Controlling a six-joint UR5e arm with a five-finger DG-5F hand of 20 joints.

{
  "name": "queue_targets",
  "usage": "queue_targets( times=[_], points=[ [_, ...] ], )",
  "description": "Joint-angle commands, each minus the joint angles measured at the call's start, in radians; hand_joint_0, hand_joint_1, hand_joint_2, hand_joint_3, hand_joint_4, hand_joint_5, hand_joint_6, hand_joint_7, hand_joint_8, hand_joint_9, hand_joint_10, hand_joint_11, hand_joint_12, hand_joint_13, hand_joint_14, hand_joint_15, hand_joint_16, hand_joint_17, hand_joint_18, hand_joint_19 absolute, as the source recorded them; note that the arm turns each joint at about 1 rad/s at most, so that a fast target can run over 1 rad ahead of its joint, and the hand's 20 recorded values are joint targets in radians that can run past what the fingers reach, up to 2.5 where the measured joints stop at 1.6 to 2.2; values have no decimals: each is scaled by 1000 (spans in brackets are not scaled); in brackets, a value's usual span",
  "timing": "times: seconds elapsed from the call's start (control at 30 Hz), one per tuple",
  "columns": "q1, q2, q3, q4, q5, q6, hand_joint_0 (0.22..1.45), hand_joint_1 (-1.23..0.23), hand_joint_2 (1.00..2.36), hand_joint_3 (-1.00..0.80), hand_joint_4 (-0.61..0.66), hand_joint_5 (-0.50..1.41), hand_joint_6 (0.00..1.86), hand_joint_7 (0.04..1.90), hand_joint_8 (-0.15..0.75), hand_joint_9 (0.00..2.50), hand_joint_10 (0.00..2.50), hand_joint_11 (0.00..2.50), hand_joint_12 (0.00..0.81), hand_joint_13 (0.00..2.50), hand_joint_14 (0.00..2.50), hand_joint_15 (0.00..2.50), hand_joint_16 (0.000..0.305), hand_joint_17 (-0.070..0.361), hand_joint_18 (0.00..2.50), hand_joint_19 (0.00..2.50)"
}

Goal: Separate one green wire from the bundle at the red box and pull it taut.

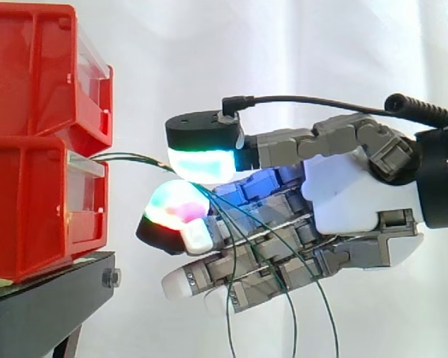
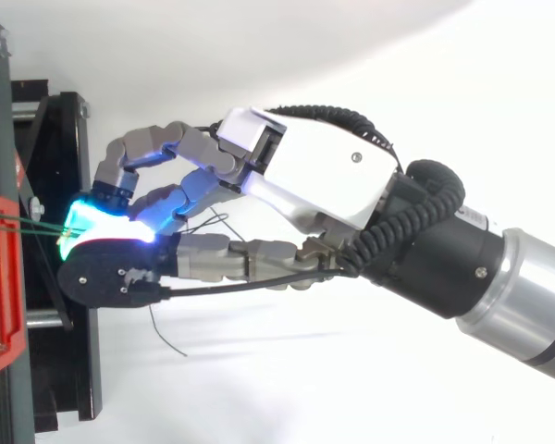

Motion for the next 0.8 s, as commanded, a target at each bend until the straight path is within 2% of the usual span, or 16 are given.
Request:
queue_targets(
  times=[0.0, 0.23, 0.33, 0.4, 0.43, 0.47, 0.5, 0.6, 0.63, 0.67, 0.77],
  points=[
    [-4, 0, 4, -12, -3, 3, 592, -714, 1013, -111, 138, -156, 912, 1106, 322, 978, 13, 511, 369, 775, 6, 180, 50, 112, 800, 189],
    [-6, 0, 4, -12, -6, 4, 605, -805, 1014, -158, 107, -169, 919, 1072, 303, 925, 14, 515, 355, 743, 7, 185, 47, 106, 770, 206],
    [-9, 0, 5, -12, -12, 6, 610, -833, 1014, -278, 143, -174, 916, 1074, 283, 910, 17, 526, 336, 723, 7, 193, 43, 97, 736, 229],
    [-12, 0, 11, -18, -23, 7, 576, -766, 1003, -459, 179, -170, 912, 1055, 287, 929, 16, 512, 335, 726, 7, 194, 44, 98, 740, 232],
    [-14, 0, 13, -20, -24, 7, 574, -756, 1002, -472, 182, -169, 912, 1044, 284, 933, 14, 508, 336, 729, 7, 197, 44, 98, 741, 240],
    [-14, 0, 14, -23, -27, 7, 544, -656, 1000, -500, 187, -166, 908, 1028, 291, 952, 14, 508, 340, 738, 7, 193, 45, 101, 752, 236],
    [-15, 0, 14, -25, -29, 7, 524, -556, 1000, -500, 189, -160, 896, 1066, 297, 976, 14, 506, 346, 748, 7, 189, 46, 104, 766, 238],
    [-17, 0, 16, -29, -27, 10, 553, -441, 1000, -498, 182, -156, 886, 1092, 294, 994, 16, 501, 339, 754, 7, 194, 45, 100, 757, 255],
    [-17, 0, 16, -29, -27, 10, 553, -441, 1000, -498, 182, -156, 886, 1092, 294, 994, 16, 501, 339, 754, 7, 194, 45, 100, 757, 255],
    [-18, 0, 18, -32, -29, 13, 584, -459, 1007, -415, 176, -150, 883, 1120, 291, 1020, 16, 497, 332, 757, 7, 197, 43, 97, 757, 261],
    [-18, 0, 22, -45, -29, 24, 580, -591, 1012, -262, 176, -134, 884, 1153, 314, 1113, 14, 518, 353, 820, 7, 198, 47, 106, 821, 240]
  ],
)
